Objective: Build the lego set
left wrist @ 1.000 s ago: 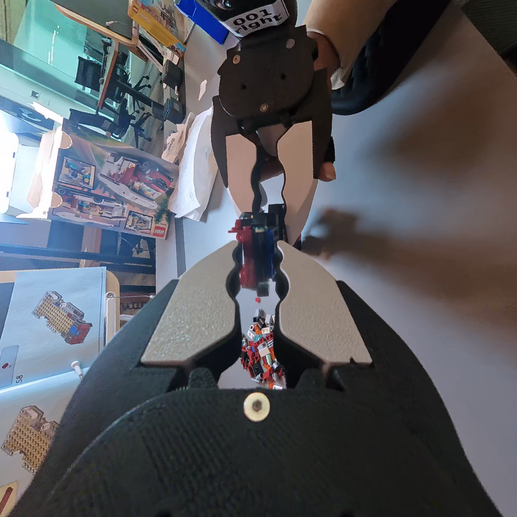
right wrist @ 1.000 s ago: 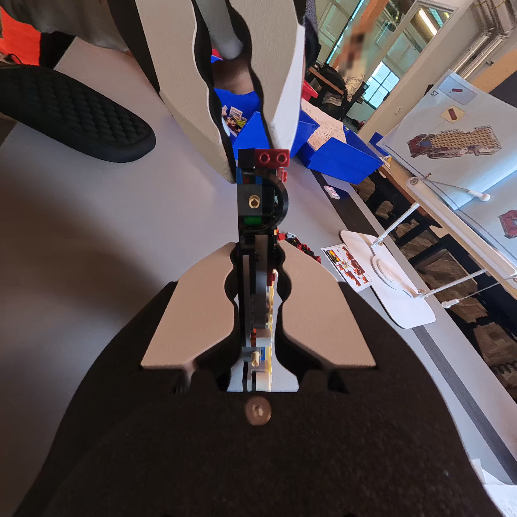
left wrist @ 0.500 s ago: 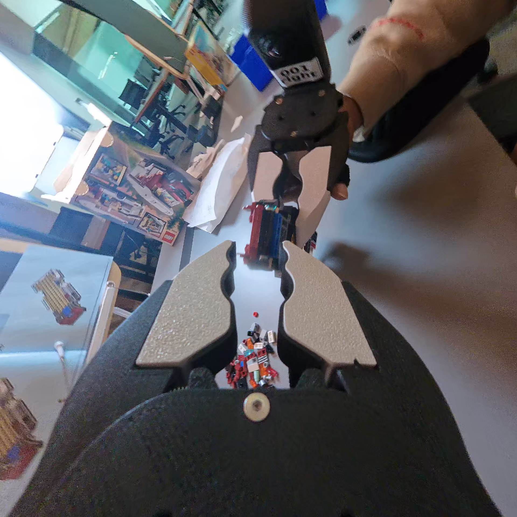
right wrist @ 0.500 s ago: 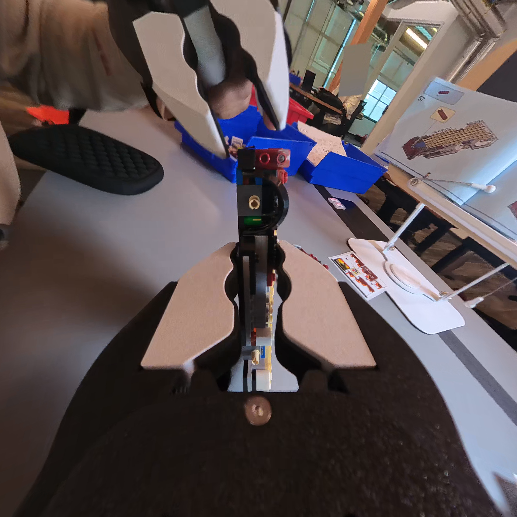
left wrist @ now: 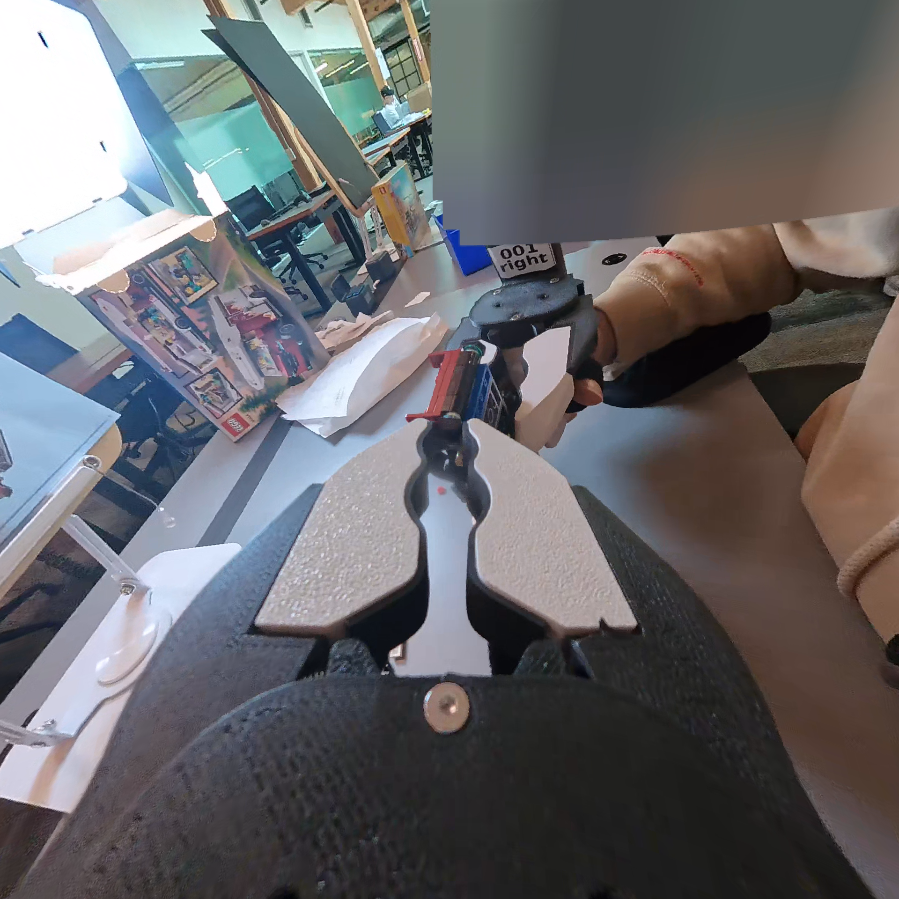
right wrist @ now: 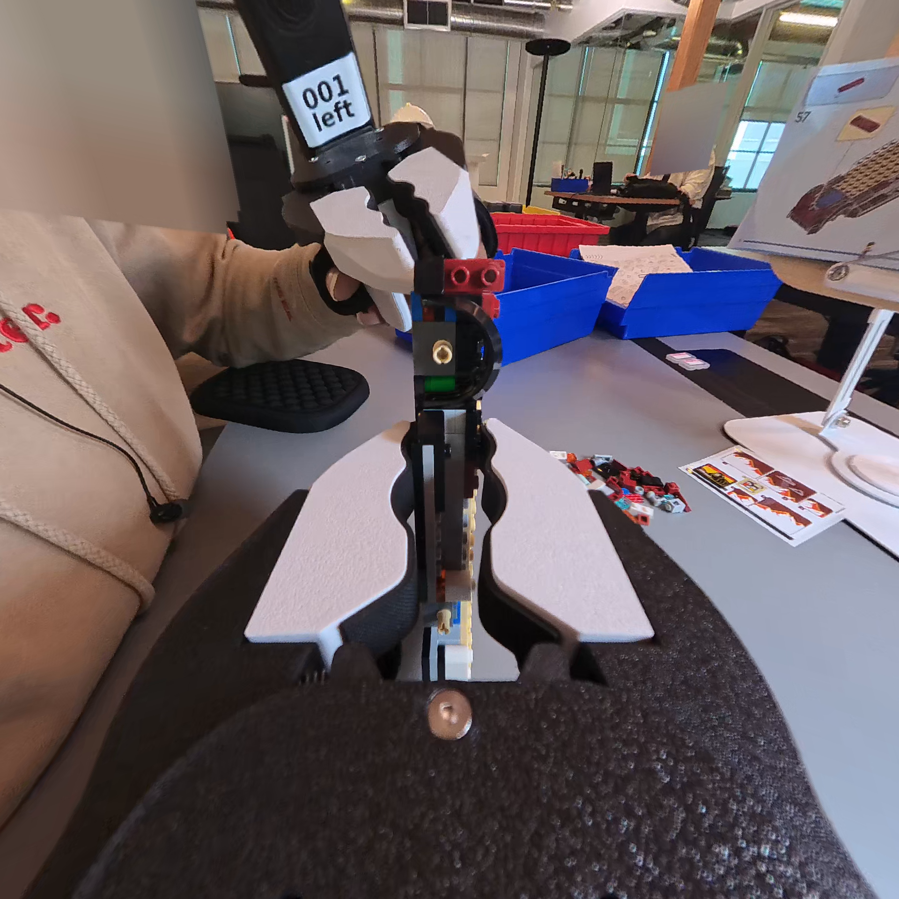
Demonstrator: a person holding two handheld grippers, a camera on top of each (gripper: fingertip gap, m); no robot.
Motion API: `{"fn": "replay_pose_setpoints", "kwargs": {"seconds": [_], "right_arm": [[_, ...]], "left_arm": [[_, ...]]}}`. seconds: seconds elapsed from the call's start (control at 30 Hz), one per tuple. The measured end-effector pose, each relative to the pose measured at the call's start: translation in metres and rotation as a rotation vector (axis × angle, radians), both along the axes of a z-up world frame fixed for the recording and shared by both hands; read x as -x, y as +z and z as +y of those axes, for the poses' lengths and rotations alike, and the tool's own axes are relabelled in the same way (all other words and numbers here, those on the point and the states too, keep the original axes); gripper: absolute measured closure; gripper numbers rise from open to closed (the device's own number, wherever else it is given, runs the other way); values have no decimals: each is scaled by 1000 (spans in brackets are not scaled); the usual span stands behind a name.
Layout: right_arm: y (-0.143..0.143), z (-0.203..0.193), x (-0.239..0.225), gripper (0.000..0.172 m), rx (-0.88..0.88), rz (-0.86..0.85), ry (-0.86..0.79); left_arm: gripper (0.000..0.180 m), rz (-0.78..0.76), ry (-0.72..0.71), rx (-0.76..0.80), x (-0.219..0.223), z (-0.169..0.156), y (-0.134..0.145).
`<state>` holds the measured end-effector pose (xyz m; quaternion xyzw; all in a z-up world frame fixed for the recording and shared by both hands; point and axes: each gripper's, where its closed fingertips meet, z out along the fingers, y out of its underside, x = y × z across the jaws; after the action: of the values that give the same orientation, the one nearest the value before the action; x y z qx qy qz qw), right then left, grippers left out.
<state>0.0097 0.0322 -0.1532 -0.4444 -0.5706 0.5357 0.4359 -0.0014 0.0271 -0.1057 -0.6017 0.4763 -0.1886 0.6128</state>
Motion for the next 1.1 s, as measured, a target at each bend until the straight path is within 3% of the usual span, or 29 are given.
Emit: {"fn": "replay_pose_setpoints", "kwargs": {"seconds": [0.27,1.1], "right_arm": [[-7,0,1,148,83,-36,44],[-9,-1,0,148,81,-51,47]], "left_arm": [[170,194,46,-174,4,2,-9],[175,17,-10,97,7,-3,-3]]}}
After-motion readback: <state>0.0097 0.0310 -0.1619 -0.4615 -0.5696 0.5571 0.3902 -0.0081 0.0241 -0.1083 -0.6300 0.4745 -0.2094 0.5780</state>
